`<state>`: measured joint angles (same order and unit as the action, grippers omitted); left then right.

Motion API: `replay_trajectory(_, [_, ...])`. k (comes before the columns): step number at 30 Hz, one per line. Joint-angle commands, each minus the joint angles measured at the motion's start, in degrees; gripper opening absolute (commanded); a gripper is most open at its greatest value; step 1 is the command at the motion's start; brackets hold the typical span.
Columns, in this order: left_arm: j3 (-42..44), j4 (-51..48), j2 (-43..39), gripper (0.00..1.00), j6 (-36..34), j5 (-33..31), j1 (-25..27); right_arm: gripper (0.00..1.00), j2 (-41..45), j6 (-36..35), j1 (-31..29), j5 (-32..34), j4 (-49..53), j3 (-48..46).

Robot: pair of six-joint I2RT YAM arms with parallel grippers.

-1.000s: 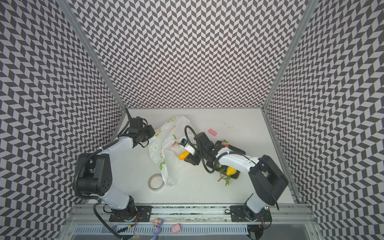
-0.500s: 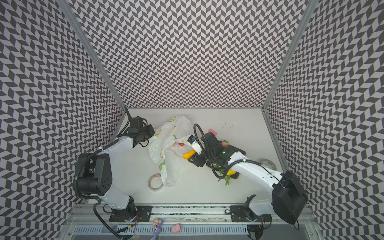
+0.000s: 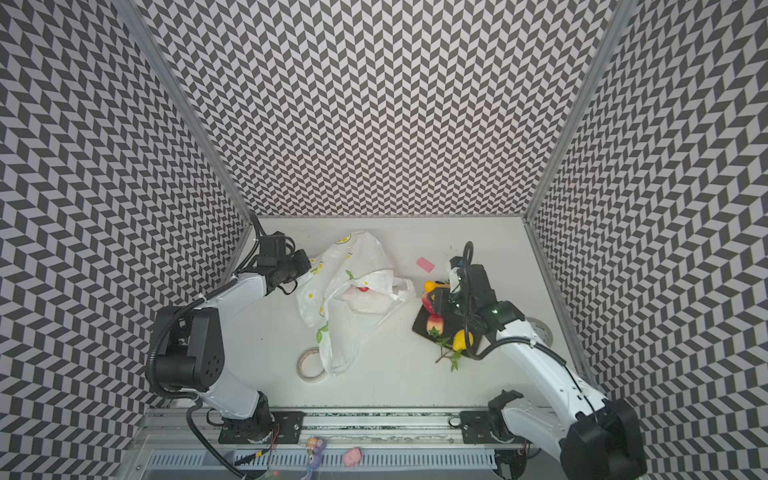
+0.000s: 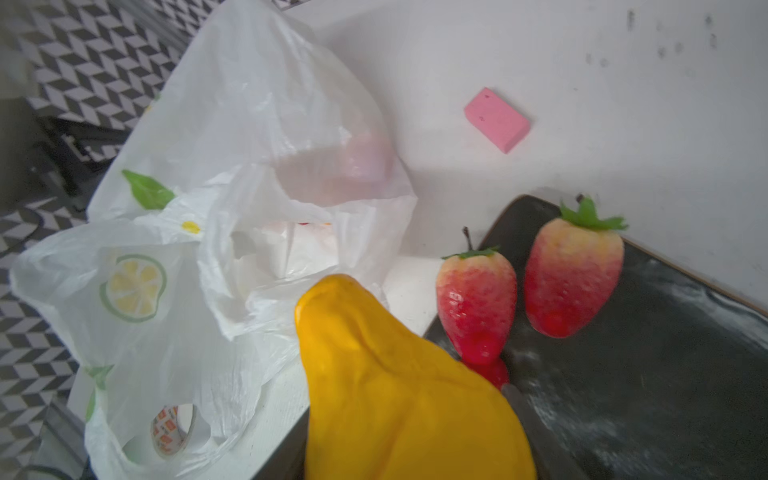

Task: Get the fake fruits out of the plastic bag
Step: 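Lower the yellow fruit onto the black mat and open the right gripper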

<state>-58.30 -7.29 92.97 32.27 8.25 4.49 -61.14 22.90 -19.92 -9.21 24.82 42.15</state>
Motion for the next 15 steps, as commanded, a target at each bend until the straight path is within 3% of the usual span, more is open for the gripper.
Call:
replay_trajectory(1, [-0.94,0.48,-1.67,0.0,-1.51,0.48,0.24,0.37,0.91,6.77,3.81,3.66,-4.79,-2.94])
replay_trajectory(5, [-0.78,0.44,-1.65,0.0,-1.48,0.88,0.25,0.38,0.15,10.17,8.61,5.38,-7.24,-6.45])
replay_trajectory(15, [-0.48,0.26,-1.65,0.0,-1.42,1.02,0.58,0.37,-6.53,17.07,13.05,6.7,-18.94,-11.55])
